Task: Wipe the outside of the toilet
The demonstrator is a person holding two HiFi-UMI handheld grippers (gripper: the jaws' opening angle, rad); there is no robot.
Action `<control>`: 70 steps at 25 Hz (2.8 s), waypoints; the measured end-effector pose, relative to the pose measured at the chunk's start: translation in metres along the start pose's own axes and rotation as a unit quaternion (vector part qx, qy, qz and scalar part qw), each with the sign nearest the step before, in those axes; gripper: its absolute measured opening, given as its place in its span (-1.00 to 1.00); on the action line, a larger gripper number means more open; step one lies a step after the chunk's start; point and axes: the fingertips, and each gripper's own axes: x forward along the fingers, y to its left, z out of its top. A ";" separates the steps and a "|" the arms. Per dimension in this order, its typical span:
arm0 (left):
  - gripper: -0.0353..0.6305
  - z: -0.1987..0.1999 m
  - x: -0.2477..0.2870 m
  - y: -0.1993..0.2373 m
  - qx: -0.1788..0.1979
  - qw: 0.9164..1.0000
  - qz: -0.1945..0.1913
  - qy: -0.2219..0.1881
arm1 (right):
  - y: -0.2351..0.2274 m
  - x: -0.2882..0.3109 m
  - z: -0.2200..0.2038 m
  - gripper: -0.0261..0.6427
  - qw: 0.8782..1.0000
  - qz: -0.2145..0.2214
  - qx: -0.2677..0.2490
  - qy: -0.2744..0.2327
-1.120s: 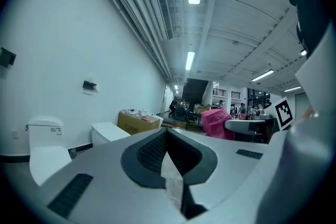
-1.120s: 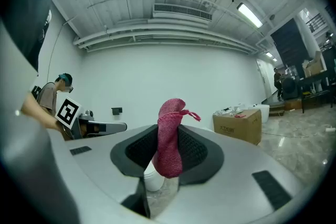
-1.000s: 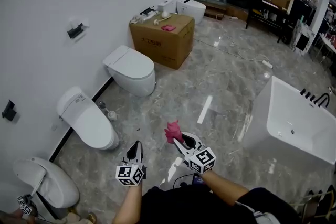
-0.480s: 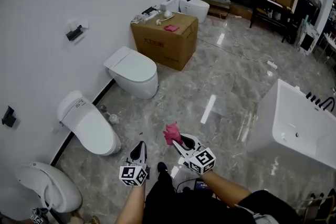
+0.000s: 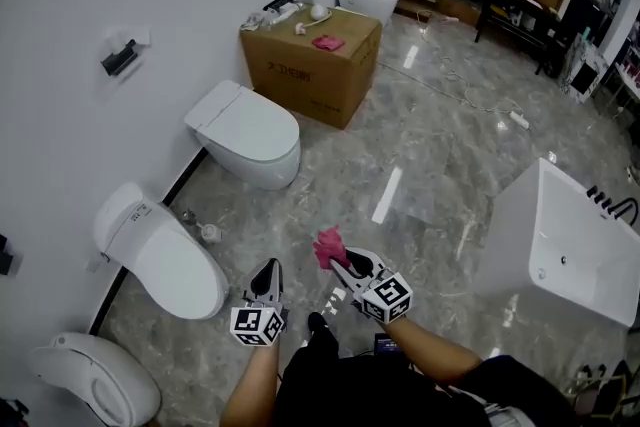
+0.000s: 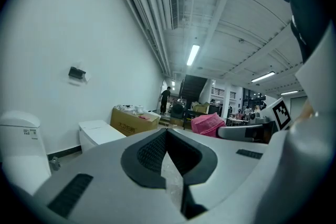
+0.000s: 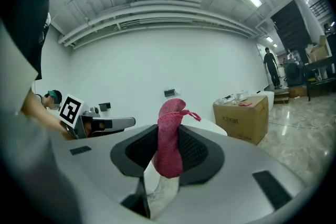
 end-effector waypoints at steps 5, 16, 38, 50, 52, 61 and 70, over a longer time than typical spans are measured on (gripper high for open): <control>-0.86 0.005 0.048 0.051 0.007 1.000 -0.014 0.007 | -0.023 0.067 0.001 -0.54 1.000 -0.006 -0.009 0.012; -0.85 -0.007 0.131 0.131 -0.001 1.000 0.026 0.016 | -0.089 0.161 -0.005 -0.54 1.000 0.002 0.003 0.031; -0.85 -0.041 0.359 0.208 -0.001 0.983 0.184 0.002 | -0.313 0.350 -0.041 -0.54 0.986 0.144 -0.013 0.078; -0.85 -0.191 0.371 0.311 0.021 0.980 0.195 -0.009 | -0.314 0.444 -0.215 -0.54 0.979 0.184 -0.033 0.081; -0.85 -0.214 0.377 0.327 0.033 0.981 0.192 -0.008 | -0.313 0.462 -0.244 -0.54 0.978 0.191 -0.036 0.076; -0.85 -0.294 0.419 0.386 0.045 0.979 0.197 -0.009 | -0.322 0.549 -0.360 -0.54 0.977 0.191 -0.061 0.072; -0.85 -0.297 0.412 0.378 0.058 0.979 0.194 -0.013 | -0.328 0.596 -0.381 -0.54 0.987 0.126 -0.038 0.096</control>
